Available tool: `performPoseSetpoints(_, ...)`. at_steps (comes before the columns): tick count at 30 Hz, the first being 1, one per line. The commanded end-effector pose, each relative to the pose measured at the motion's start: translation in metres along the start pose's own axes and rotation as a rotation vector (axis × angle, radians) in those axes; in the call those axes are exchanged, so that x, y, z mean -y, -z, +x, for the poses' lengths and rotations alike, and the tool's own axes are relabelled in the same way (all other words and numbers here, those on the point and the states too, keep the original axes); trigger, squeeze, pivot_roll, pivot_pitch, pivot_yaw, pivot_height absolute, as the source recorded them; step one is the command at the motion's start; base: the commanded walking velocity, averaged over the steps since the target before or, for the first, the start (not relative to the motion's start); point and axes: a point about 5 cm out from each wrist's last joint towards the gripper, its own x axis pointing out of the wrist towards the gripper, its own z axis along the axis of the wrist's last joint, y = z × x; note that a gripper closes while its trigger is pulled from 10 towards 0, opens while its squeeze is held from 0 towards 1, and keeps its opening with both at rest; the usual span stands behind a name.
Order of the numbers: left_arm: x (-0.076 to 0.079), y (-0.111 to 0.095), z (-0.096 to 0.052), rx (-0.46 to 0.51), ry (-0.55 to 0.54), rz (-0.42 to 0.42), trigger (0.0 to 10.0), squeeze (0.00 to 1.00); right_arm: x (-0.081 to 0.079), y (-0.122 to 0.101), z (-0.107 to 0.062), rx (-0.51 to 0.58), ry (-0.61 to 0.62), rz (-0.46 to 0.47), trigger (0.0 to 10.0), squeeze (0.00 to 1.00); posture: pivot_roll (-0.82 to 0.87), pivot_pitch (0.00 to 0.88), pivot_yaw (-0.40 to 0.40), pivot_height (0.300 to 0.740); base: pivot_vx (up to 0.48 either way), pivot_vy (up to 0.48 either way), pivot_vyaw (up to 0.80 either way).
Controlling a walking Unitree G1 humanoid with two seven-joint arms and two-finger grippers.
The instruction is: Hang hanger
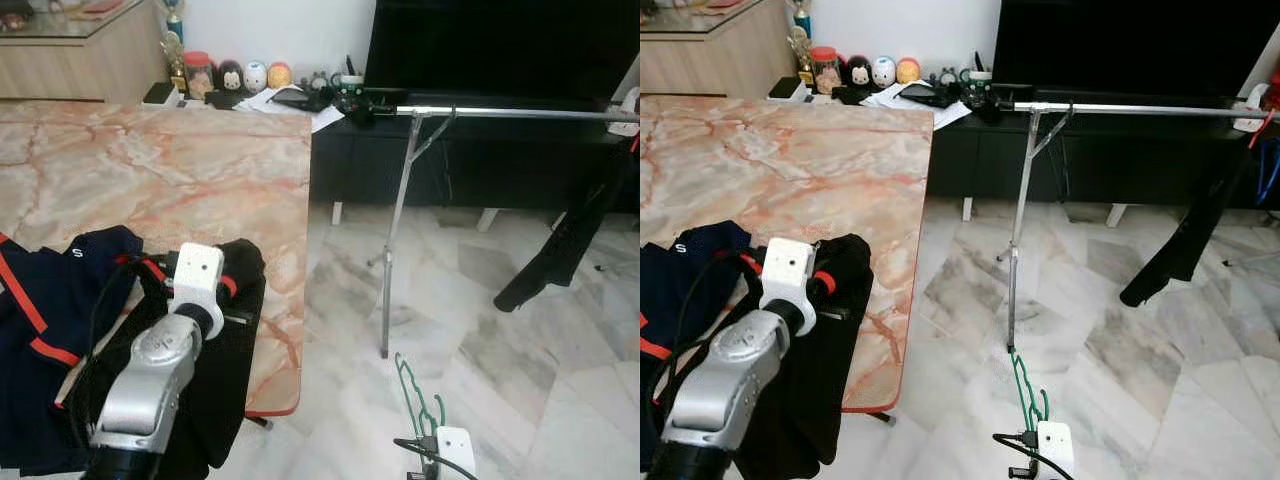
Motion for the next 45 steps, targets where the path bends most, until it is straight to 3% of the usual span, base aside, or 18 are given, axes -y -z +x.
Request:
performPoseSetpoints(1,-0.004,-0.007,-0.001,0.033,-0.051,0.015,10.0,0.0,0.0,0.003,-0.001,0.001,0.013,0.042,10.0,0.0,0.05,0.0,-0.047,0.74,0.0,0.0,0.0)
performPoseSetpoints(4,-0.003,-0.008,-0.001,0.04,-0.054,0.021,10.0,0.0,0.0,0.003,-0.001,0.001,0.012,0.041,10.0,0.0,0.05,0.0,-0.044,0.74,0.0,0.0,0.0)
performPoseSetpoints(5,-0.004,-0.008,0.0,0.04,-0.06,0.025,10.0,0.31,0.0,0.003,-0.001,0.002,0.018,0.052,10.0,0.0,0.05,0.0,-0.042,0.74,0.0,0.0,0.0)
performPoseSetpoints(6,-0.004,-0.008,0.0,0.04,-0.06,0.025,10.0,0.31,0.0,0.003,-0.001,0.002,0.018,0.052,10.0,0.0,0.05,0.0,-0.042,0.74,0.0,0.0,0.0)
performPoseSetpoints(7,-0.005,-0.008,0.0,0.036,-0.067,0.025,10.0,1.0,-0.001,0.003,-0.001,0.004,0.017,0.053,10.0,0.0,0.05,0.0,-0.04,0.74,0.0,0.0,0.0)
performPoseSetpoints(26,0.0,0.001,-0.006,0.02,-0.062,0.046,10.0,1.0,0.0,0.006,-0.001,0.004,0.024,0.063,10.0,0.0,0.04,0.0,-0.038,0.74,0.0,0.0,0.0)
performPoseSetpoints(45,-0.006,0.002,-0.017,0.03,-0.082,0.068,10.0,1.0,0.002,0.006,-0.001,0.005,0.032,0.062,10.0,0.0,0.05,0.0,-0.044,0.74,0.0,0.0,0.0)
